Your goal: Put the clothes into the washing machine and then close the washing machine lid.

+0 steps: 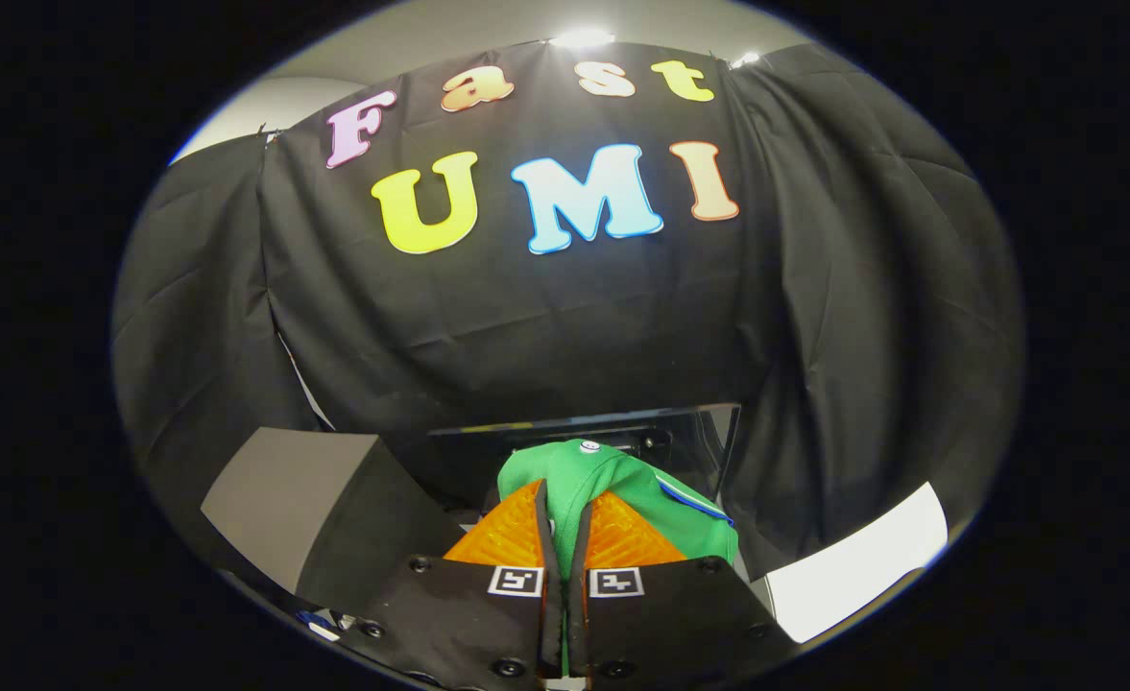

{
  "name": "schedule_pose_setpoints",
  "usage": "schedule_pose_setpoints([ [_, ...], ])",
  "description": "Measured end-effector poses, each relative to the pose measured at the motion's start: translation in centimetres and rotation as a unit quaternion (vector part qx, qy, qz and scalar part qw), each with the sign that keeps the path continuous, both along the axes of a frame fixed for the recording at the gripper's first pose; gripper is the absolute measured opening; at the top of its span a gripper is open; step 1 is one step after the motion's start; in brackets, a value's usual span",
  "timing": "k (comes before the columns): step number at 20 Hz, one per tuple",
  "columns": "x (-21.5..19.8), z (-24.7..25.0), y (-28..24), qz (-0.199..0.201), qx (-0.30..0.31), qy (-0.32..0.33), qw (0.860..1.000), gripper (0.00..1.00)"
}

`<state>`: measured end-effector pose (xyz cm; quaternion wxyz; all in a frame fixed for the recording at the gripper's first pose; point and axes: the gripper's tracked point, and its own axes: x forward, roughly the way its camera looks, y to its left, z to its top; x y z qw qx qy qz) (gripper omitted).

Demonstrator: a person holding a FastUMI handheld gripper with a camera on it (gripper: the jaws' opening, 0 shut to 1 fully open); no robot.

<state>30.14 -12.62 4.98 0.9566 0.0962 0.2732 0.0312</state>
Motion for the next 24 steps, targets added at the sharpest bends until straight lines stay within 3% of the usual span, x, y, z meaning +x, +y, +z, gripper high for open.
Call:
schedule_pose_setpoints([
  [11, 0.1, -9.2, 1.3, 0.044, -0.015, 0.069, 0.997, 0.04],
  [24, 1.7, -20.8, 2.2, 0.055, -0.043, 0.171, 0.983, 0.04],
])
